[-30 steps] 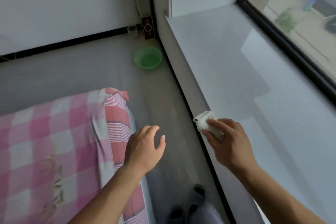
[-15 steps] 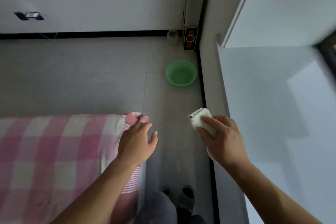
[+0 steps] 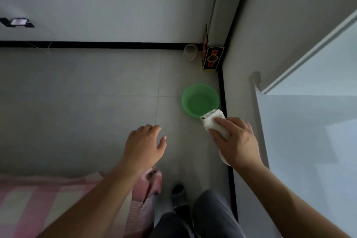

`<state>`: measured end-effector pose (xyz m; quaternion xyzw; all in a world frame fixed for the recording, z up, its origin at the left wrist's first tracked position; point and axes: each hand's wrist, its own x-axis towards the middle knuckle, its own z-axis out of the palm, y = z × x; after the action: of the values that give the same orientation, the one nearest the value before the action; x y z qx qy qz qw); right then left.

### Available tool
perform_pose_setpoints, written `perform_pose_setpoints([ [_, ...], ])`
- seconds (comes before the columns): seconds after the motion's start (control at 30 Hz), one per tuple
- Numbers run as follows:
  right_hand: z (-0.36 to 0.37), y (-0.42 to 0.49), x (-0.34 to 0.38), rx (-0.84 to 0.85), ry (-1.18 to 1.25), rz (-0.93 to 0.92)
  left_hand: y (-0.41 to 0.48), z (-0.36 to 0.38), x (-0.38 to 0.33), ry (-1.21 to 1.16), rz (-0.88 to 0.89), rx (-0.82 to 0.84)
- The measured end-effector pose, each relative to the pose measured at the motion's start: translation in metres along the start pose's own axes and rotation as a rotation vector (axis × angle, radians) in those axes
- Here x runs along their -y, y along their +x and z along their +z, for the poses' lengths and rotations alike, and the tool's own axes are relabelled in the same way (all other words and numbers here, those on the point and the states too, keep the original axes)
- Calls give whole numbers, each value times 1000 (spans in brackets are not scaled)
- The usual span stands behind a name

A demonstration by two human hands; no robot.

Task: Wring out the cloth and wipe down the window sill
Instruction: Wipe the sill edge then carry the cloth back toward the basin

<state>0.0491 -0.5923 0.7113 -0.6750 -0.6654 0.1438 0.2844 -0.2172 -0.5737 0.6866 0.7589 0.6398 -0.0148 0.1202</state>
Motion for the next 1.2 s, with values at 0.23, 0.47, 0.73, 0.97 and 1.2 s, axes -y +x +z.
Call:
perform_pose_setpoints([
  [0.23, 37, 124, -31, -21, 13, 102, 155, -8, 6, 57, 72, 12],
  [0.47, 104, 242, -97, -63, 19, 206, 320, 7, -3, 84, 153, 32],
  [0.73, 194, 317, -177, 23, 14, 483, 474, 76, -21, 60, 371, 185],
  [0.97, 308, 332, -240, -48, -22, 775, 574, 200, -5, 69, 581, 380],
  [1.2, 476, 325, -299, -62, 36, 1041, 664, 328, 35, 142, 824, 534],
])
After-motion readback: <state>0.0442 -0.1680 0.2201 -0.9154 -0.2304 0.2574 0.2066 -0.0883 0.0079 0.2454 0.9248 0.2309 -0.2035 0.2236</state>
